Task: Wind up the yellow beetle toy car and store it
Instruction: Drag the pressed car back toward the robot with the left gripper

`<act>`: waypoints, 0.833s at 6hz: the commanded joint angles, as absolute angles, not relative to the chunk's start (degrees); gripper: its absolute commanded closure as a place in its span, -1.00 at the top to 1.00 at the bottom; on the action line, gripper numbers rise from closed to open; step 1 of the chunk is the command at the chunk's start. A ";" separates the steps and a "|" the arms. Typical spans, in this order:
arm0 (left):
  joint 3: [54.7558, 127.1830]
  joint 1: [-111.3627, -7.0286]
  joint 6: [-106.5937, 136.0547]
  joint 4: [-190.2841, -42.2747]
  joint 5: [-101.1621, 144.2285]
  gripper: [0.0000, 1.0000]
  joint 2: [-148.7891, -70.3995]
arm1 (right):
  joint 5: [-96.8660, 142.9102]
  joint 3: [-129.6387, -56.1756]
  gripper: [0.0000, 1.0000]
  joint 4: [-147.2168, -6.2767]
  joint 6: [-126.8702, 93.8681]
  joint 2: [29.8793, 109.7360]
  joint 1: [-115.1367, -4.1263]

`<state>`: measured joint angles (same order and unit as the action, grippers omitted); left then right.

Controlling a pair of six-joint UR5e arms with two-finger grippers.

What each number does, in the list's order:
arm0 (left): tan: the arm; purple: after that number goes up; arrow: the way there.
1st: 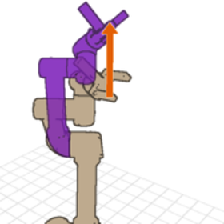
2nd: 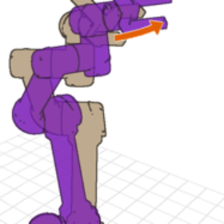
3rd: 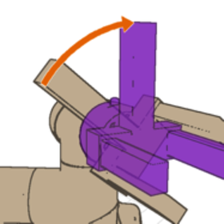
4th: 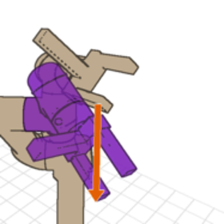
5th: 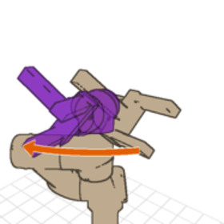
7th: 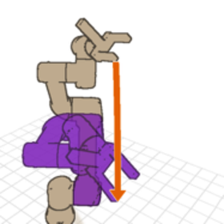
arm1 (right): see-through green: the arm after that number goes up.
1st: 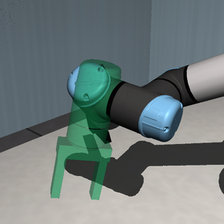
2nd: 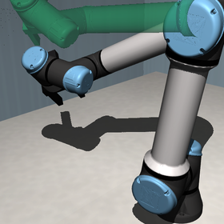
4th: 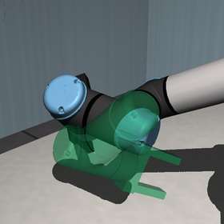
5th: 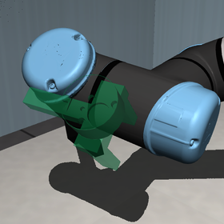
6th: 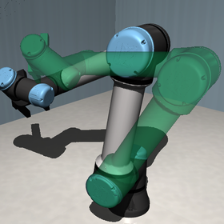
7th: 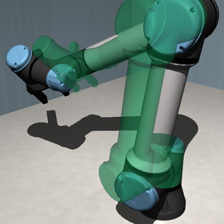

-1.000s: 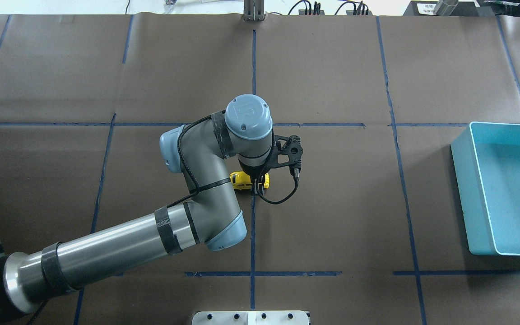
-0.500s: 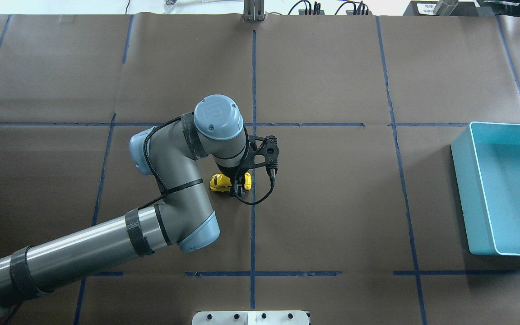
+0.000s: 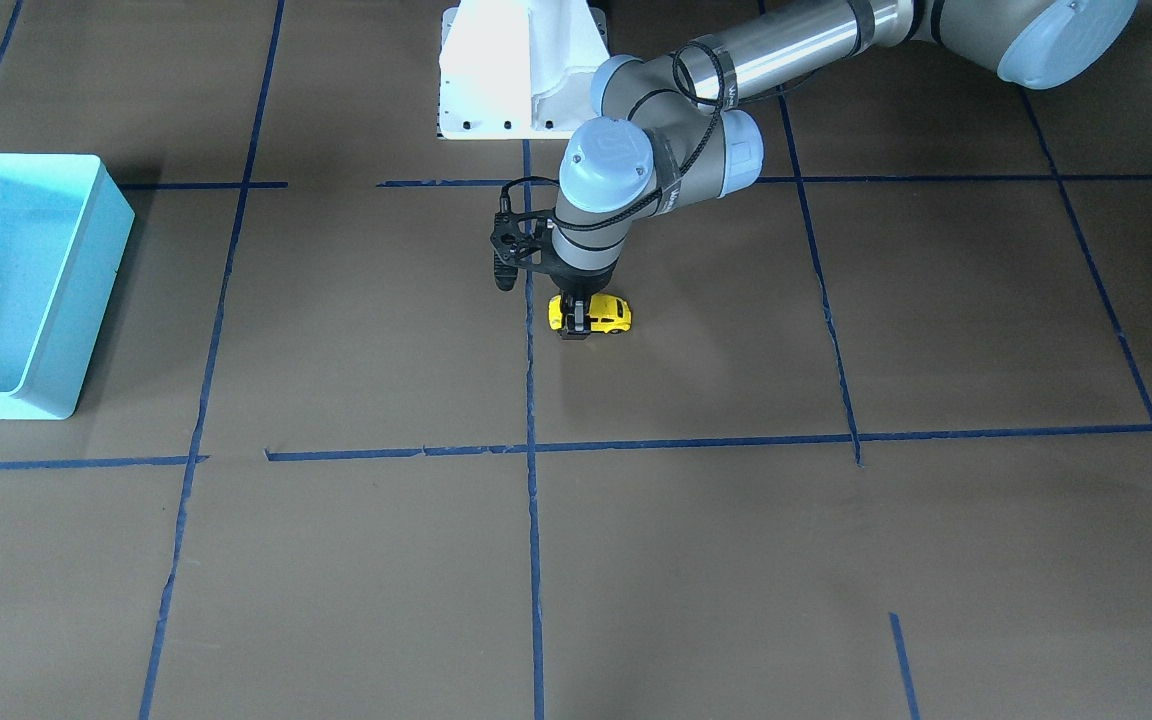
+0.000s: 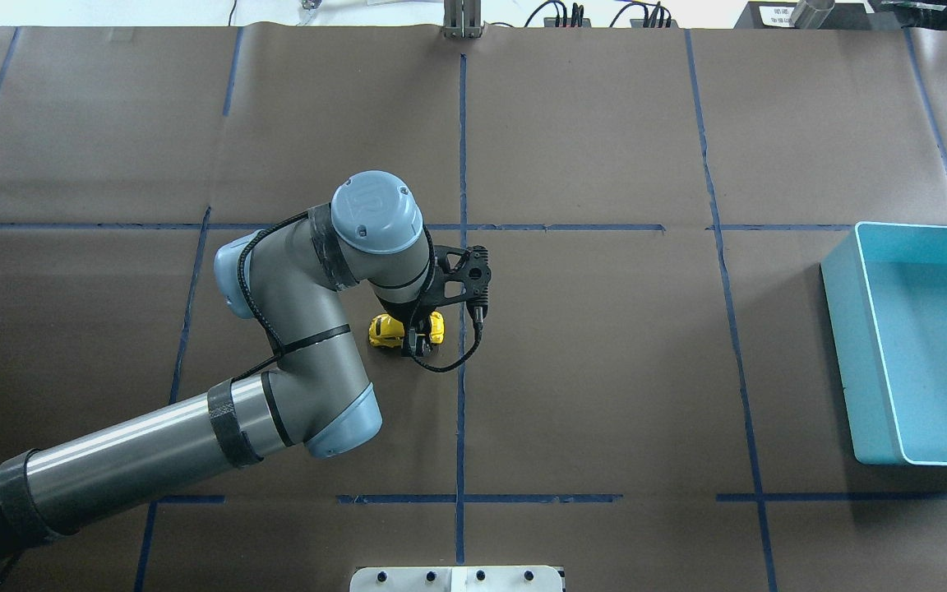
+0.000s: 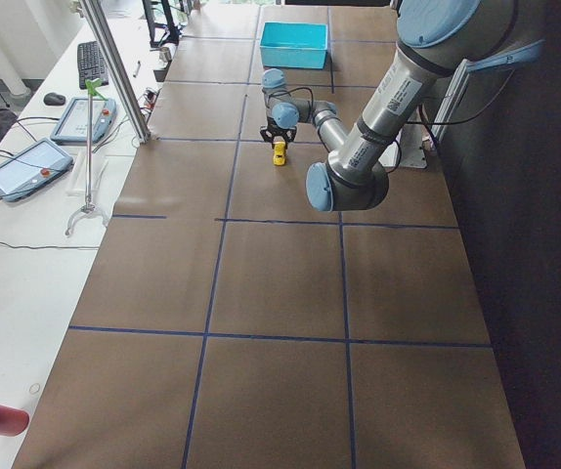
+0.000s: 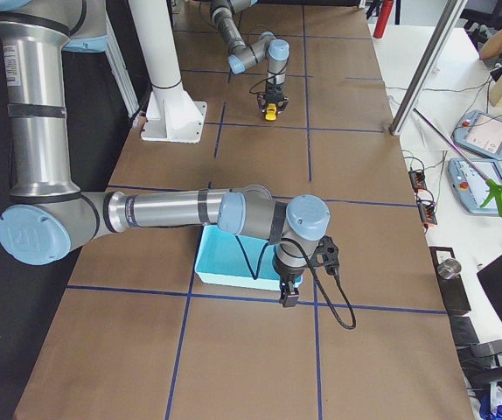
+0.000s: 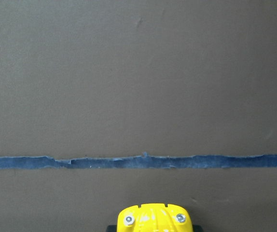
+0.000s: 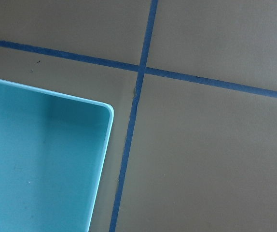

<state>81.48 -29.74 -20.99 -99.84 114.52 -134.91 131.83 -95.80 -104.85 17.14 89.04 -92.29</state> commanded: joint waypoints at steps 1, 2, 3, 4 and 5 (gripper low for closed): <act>82.79 -29.97 -21.45 -99.93 114.52 -0.93 -133.16 | 131.84 -95.80 1.00 -104.85 17.14 89.03 -92.29; 83.49 -29.97 -21.53 -99.93 114.52 -0.93 -132.37 | 131.84 -95.89 1.00 -104.85 17.23 89.03 -92.29; 83.93 -29.97 -21.53 -99.93 114.52 -0.93 -131.84 | 131.84 -95.89 1.00 -104.85 17.23 89.03 -92.29; 84.02 -29.97 -21.53 -99.93 114.52 -0.93 -131.75 | 131.84 -95.89 1.00 -104.85 17.23 89.03 -92.29; 83.94 -29.88 -21.53 -99.93 114.52 -0.88 -131.75 | 131.84 -95.89 1.00 -104.85 17.23 89.03 -92.29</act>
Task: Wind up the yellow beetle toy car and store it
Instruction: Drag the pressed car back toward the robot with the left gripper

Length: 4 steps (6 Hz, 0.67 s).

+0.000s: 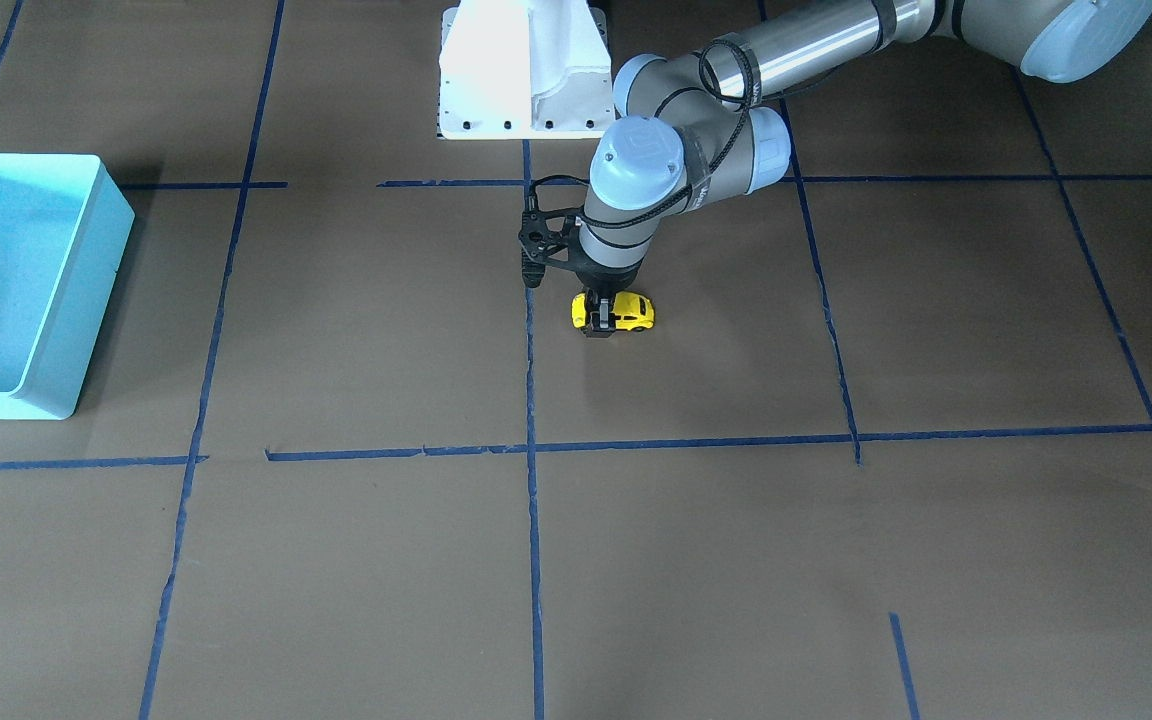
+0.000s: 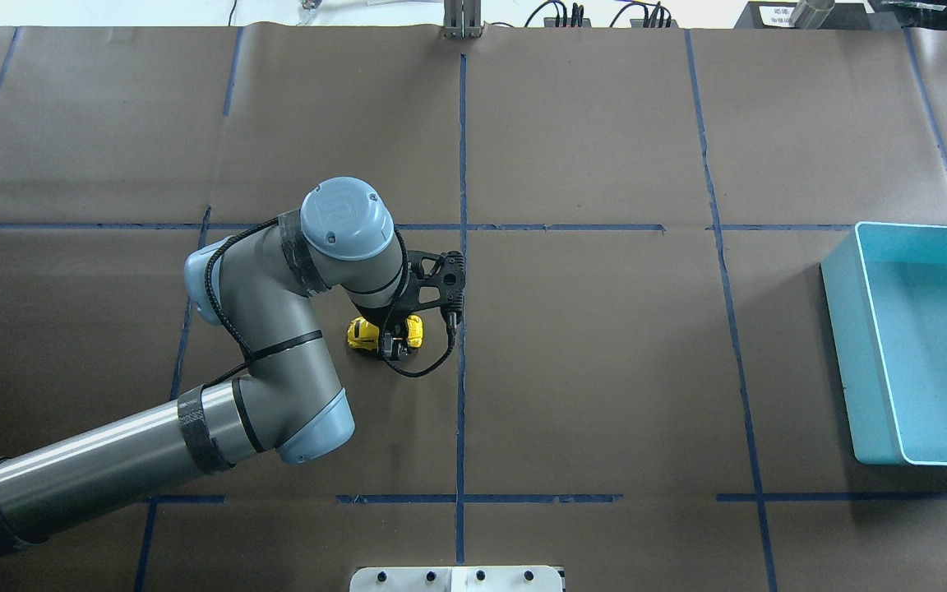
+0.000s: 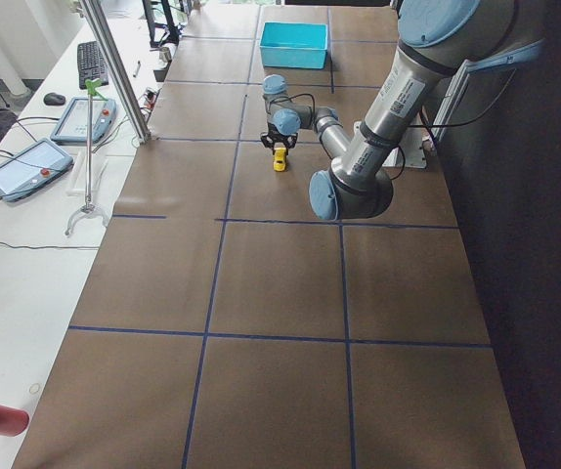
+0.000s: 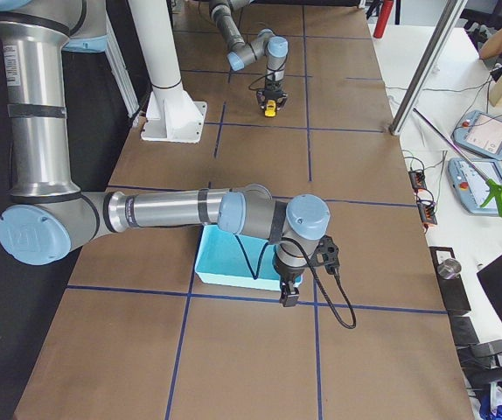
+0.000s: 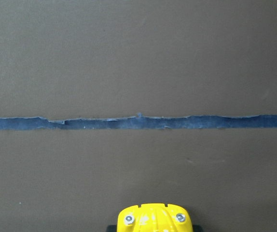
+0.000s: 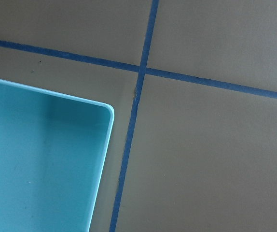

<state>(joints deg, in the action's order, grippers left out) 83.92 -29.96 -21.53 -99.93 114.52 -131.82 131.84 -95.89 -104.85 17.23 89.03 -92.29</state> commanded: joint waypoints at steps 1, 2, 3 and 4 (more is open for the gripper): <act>83.94 -29.80 -21.53 -99.93 114.43 -0.43 -131.75 | 131.84 -95.89 1.00 -104.85 17.23 88.95 -92.29; 83.94 -29.71 -21.45 -99.84 114.26 0.99 -131.75 | 131.84 -95.89 1.00 -104.85 17.23 88.95 -92.29; 83.94 -29.71 -21.45 -99.76 114.17 1.00 -131.75 | 131.84 -95.89 1.00 -104.77 17.23 88.95 -92.29; 83.94 -29.62 -21.45 -99.58 114.00 1.00 -131.75 | 131.84 -95.89 1.00 -104.77 17.23 88.86 -92.29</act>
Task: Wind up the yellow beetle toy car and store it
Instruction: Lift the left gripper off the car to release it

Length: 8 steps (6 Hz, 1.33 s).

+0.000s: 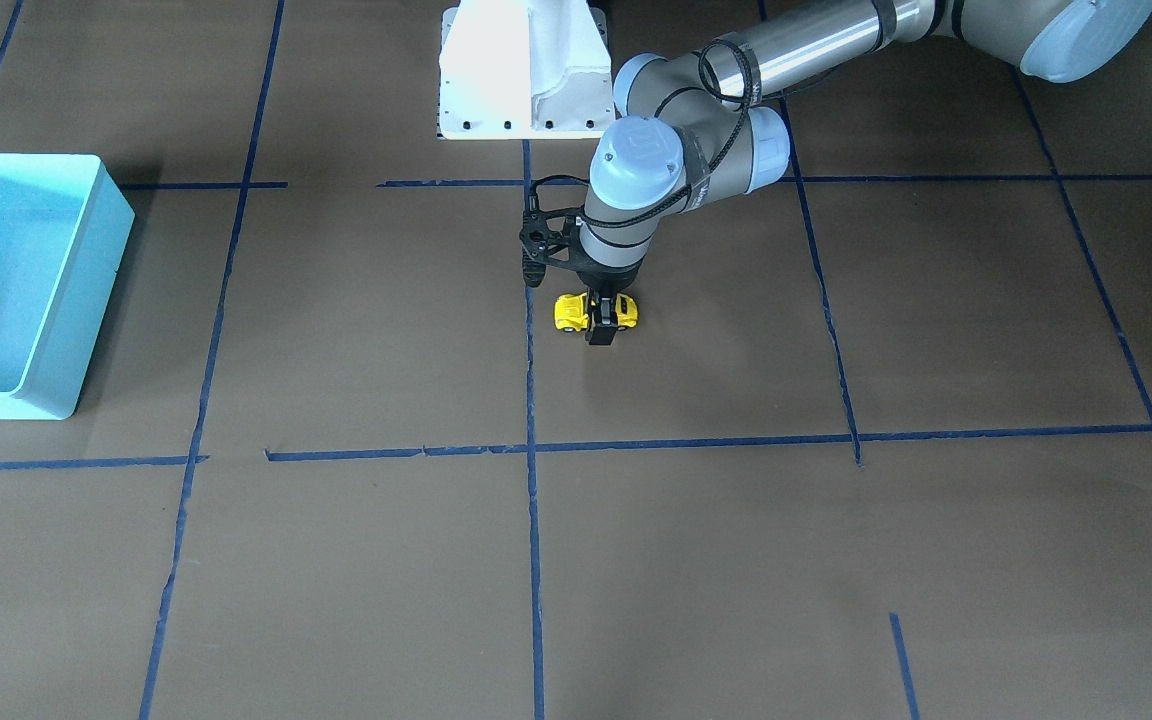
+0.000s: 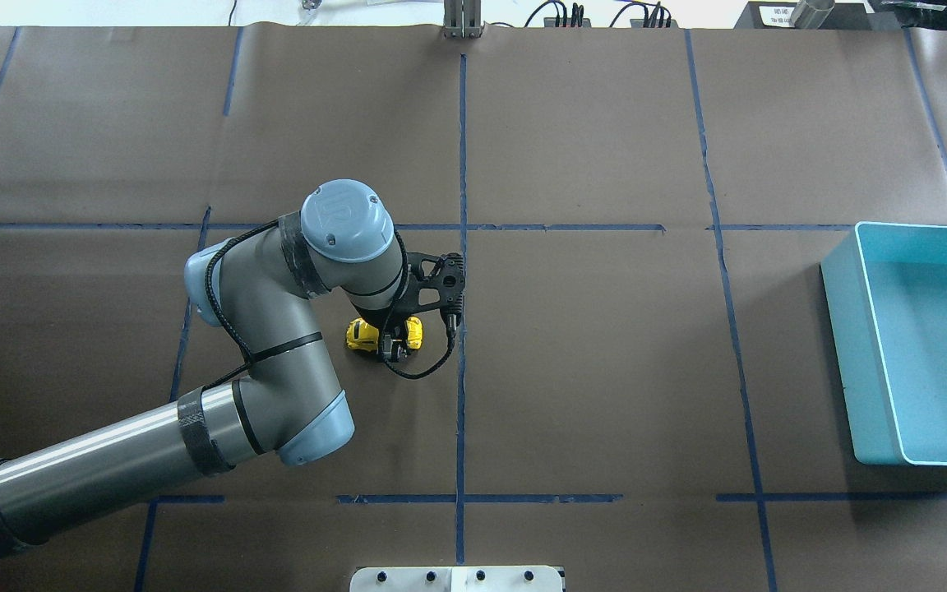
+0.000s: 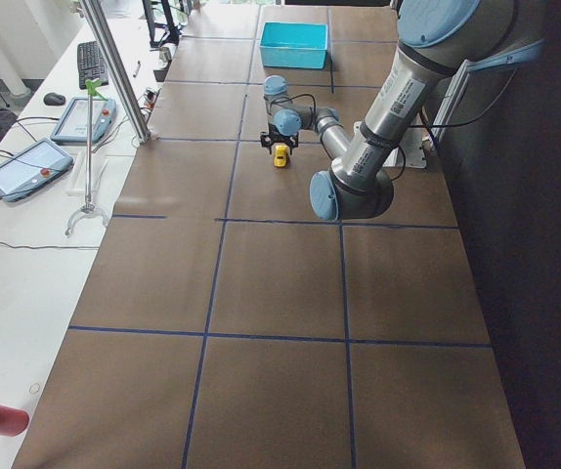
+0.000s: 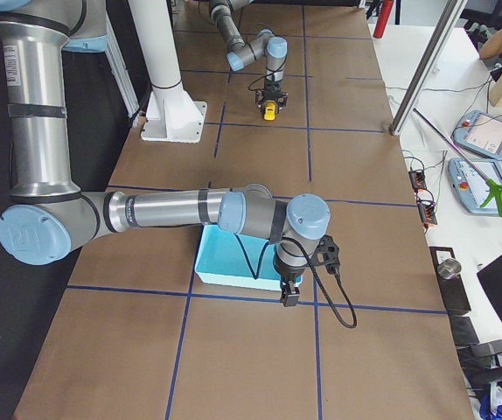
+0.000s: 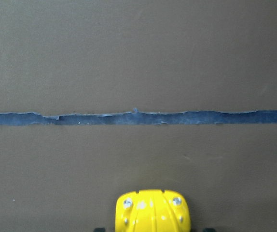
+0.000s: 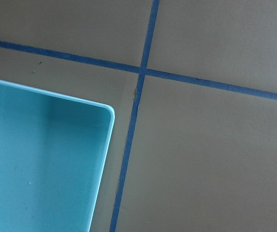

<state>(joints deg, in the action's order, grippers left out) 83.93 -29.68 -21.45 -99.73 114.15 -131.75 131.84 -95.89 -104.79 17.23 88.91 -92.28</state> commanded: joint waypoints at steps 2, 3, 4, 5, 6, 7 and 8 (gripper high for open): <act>84.02 -30.06 -21.01 -97.57 113.91 1.00 -131.75 | 131.84 -95.89 1.00 -104.68 17.23 88.77 -92.29; 84.72 -30.75 -20.92 -92.08 113.82 1.00 -132.01 | 131.84 -95.89 1.00 -104.68 17.23 88.86 -92.29; 85.07 -30.76 -20.92 -86.89 113.82 1.00 -132.19 | 131.84 -95.89 1.00 -104.68 17.23 88.77 -92.29; 85.34 -32.41 -20.92 -84.31 113.82 1.00 -132.01 | 131.84 -95.89 1.00 -104.68 17.23 88.77 -92.29; 85.34 -34.61 -20.92 -84.03 113.73 1.00 -131.66 | 131.84 -95.89 1.00 -104.68 17.23 88.86 -92.29; 85.25 -37.85 -21.00 -84.11 113.82 1.00 -130.01 | 131.84 -95.89 1.00 -104.68 17.23 88.77 -92.29; 85.25 -39.88 -20.92 -84.29 114.08 1.00 -129.73 | 131.84 -95.89 1.00 -104.68 17.31 88.86 -92.29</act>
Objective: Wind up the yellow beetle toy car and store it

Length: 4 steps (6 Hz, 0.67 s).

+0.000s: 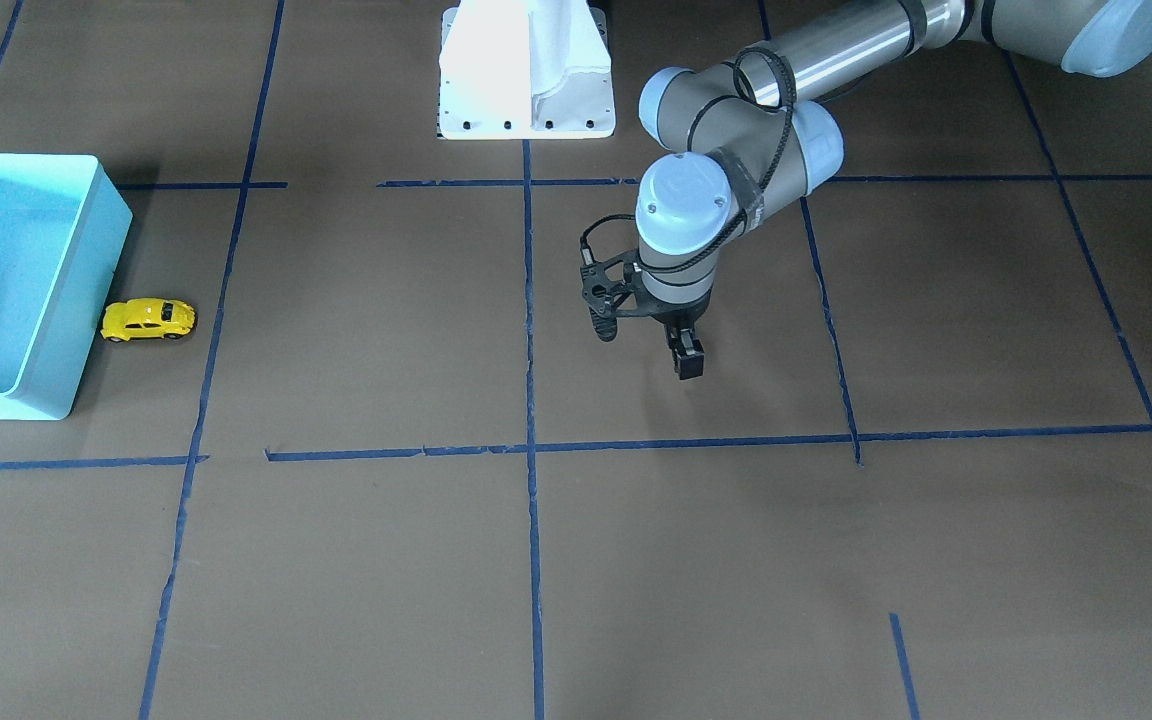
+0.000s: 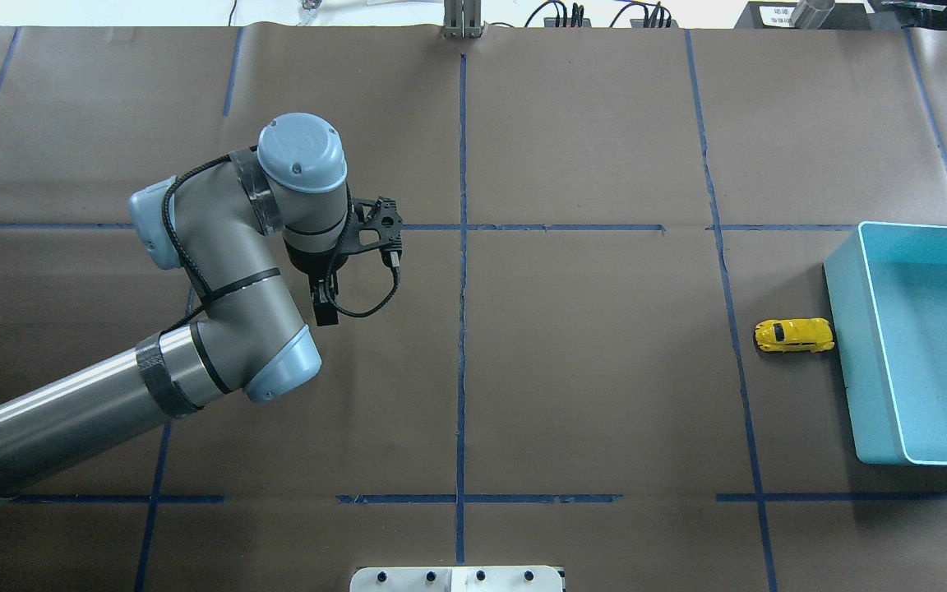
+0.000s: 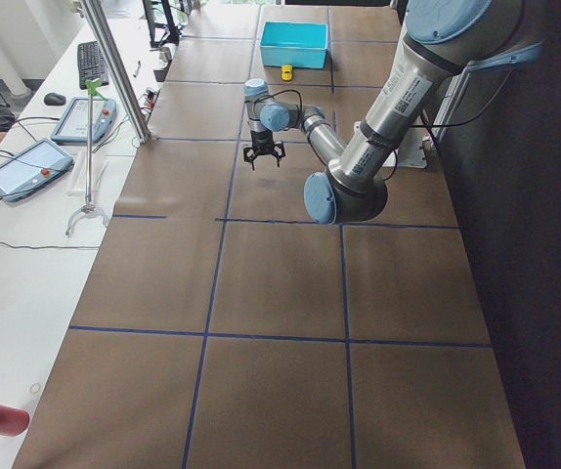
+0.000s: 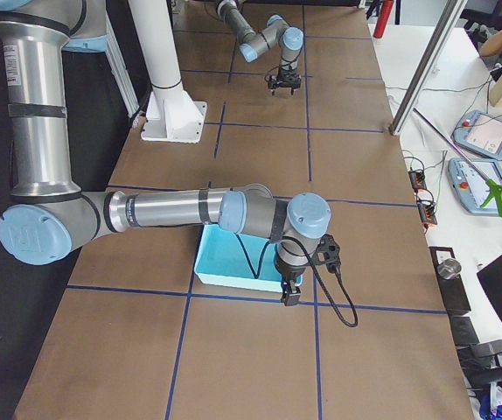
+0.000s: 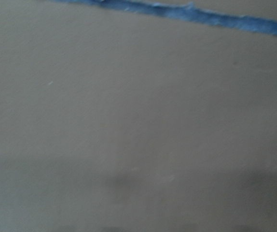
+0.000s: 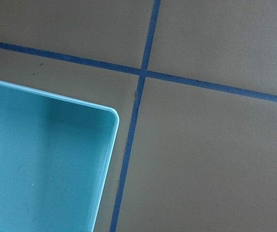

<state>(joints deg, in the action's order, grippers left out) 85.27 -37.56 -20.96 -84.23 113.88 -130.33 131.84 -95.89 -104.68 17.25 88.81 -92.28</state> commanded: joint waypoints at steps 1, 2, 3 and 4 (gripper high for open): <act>86.65 -41.03 -20.92 -84.29 114.26 1.00 -126.94 | 131.84 -95.89 1.00 -104.68 17.31 88.86 -92.29; 87.27 -44.09 -20.92 -85.16 113.74 1.00 -124.65 | 131.84 -95.98 1.00 -104.68 17.31 88.77 -92.29; 87.45 -46.91 -20.83 -85.08 113.90 1.00 -123.93 | 131.84 -95.98 1.00 -104.68 17.40 88.77 -92.29; 90.93 -50.24 -20.66 -85.25 114.25 1.00 -117.75 | 131.84 -95.98 1.00 -104.68 17.75 88.77 -92.29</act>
